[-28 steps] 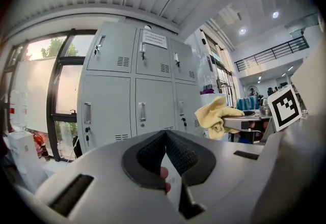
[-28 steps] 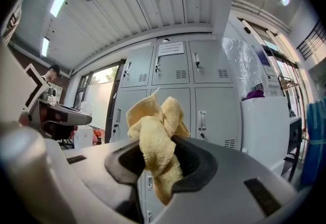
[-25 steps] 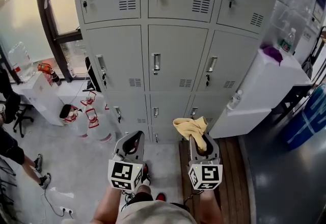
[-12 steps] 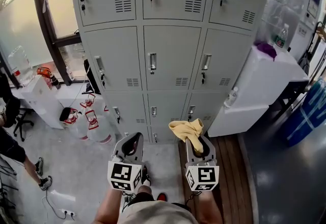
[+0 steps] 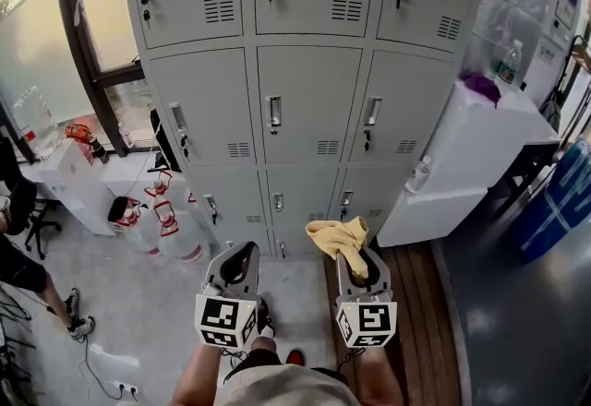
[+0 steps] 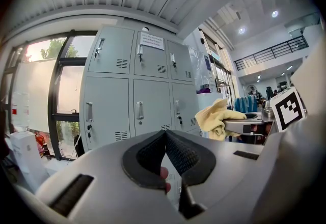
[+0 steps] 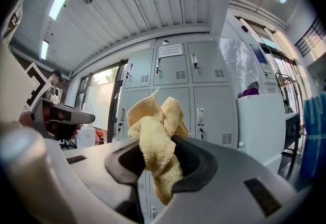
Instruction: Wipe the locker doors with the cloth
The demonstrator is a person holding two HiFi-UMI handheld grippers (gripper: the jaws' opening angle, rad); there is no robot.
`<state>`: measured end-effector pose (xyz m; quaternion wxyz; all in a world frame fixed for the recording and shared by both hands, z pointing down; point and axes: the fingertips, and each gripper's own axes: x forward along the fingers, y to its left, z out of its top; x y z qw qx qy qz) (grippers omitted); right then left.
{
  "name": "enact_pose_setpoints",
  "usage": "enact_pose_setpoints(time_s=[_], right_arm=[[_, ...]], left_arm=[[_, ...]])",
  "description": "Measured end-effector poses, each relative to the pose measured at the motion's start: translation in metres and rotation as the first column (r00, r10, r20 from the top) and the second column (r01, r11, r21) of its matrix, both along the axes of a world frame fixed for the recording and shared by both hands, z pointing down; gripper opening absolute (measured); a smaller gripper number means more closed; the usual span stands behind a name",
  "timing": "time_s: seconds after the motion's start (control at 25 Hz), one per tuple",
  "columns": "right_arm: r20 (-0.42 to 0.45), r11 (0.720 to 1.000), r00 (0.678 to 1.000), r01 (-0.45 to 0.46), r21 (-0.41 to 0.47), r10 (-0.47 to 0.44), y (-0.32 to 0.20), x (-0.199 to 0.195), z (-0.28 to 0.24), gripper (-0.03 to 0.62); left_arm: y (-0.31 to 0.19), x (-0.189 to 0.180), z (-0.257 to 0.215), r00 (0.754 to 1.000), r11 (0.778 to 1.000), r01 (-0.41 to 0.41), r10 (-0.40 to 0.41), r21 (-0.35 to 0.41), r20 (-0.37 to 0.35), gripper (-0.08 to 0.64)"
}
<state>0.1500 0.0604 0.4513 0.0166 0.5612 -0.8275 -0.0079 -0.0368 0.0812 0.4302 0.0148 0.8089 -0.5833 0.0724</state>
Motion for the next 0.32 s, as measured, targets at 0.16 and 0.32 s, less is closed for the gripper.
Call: enact_pose_setpoints(time_s=[0.16, 0.32], right_arm=[[-0.001, 1.000, 1.000, 0.003, 0.001, -0.003, -0.0006, -0.0002, 0.0005, 0.130], [0.001, 1.000, 1.000, 0.003, -0.004, -0.003, 0.0000, -0.0010, 0.0018, 0.130]], left_arm=[[-0.0005, 0.0008, 0.0002, 1.000, 1.000, 0.001, -0.001, 0.003, -0.002, 0.023], [-0.0003, 0.0004, 0.0004, 1.000, 1.000, -0.001, 0.001, 0.001, -0.002, 0.023]])
